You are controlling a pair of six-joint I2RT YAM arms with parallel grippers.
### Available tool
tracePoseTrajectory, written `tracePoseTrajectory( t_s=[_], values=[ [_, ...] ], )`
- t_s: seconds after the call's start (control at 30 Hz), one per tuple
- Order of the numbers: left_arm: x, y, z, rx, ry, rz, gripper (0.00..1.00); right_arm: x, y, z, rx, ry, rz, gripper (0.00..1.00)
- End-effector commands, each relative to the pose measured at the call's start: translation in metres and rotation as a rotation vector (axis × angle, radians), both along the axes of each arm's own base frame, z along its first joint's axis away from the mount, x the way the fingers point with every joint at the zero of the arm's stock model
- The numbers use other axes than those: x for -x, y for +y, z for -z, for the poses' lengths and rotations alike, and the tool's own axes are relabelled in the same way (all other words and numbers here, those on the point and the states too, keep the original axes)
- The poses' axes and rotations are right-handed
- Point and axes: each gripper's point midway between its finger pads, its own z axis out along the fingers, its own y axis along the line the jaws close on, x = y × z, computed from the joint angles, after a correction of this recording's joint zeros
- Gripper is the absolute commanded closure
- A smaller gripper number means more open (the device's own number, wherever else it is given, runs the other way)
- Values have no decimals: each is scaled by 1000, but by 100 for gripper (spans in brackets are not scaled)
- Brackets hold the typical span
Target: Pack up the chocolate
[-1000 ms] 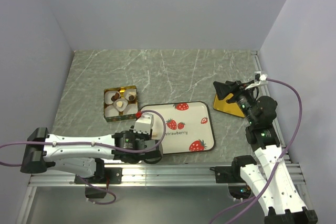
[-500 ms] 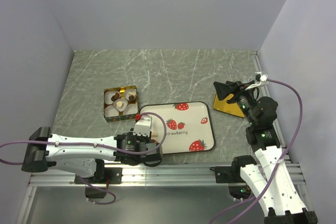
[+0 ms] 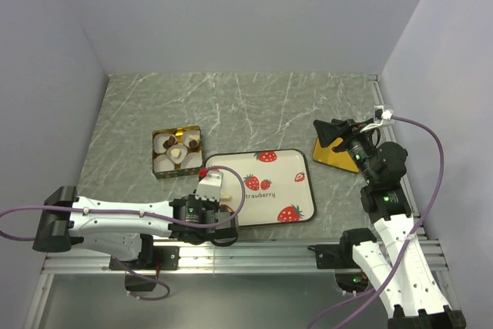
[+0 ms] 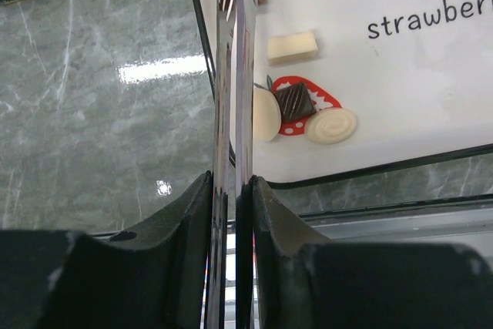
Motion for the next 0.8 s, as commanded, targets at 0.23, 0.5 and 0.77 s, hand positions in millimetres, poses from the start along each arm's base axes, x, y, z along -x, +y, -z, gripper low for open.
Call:
tracePoseTrajectory(
  t_s=[0.23,0.5,0.77],
  values=[
    [-42,-11,-41,120,-124,28,75,1,0,-27,0,-72,3,24],
    [-100,27,-75,214,-229,-110,75,0,-1,-26,5,-73,10,24],
    [-109,79,-71,243,-239,-285,75,-3,1,-25,2,-70,1,24]
  ],
)
